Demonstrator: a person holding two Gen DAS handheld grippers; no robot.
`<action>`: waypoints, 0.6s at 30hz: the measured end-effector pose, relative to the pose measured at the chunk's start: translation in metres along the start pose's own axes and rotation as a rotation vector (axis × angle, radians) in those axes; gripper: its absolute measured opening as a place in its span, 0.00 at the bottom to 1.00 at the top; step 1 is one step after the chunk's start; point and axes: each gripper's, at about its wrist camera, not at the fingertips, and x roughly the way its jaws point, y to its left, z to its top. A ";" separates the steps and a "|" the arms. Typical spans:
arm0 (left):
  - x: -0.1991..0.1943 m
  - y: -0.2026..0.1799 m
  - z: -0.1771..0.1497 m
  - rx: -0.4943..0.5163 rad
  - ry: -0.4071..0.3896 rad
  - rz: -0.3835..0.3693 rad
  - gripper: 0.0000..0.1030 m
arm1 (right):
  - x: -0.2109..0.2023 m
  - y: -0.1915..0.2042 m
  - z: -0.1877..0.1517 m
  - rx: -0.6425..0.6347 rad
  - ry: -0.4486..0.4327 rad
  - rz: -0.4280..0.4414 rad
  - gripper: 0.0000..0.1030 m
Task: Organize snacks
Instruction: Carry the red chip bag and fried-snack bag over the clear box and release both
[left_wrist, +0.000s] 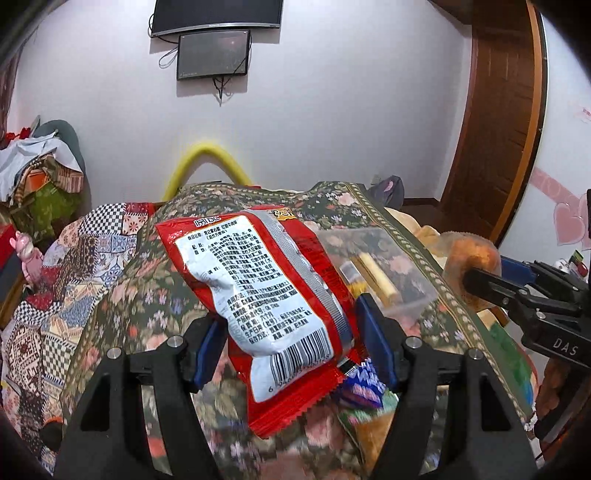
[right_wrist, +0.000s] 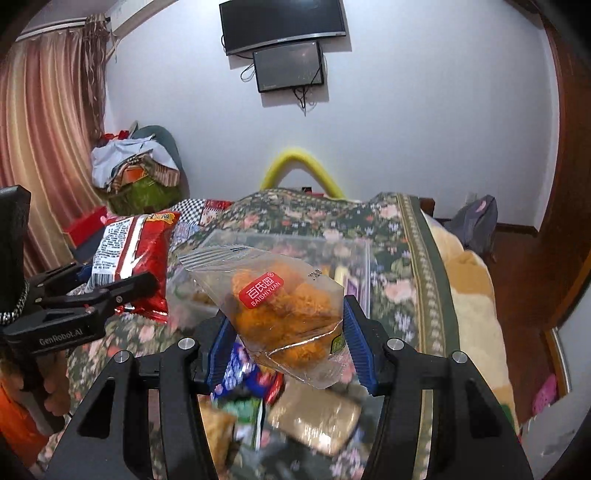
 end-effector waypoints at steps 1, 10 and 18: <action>0.006 0.001 0.004 -0.001 0.004 0.001 0.65 | 0.002 0.001 0.002 -0.003 -0.004 -0.001 0.50; 0.061 0.007 0.019 -0.017 0.063 -0.009 0.65 | 0.042 -0.001 0.027 -0.013 0.009 0.003 0.51; 0.112 0.014 0.027 -0.020 0.148 -0.025 0.65 | 0.092 -0.006 0.035 0.001 0.103 0.020 0.51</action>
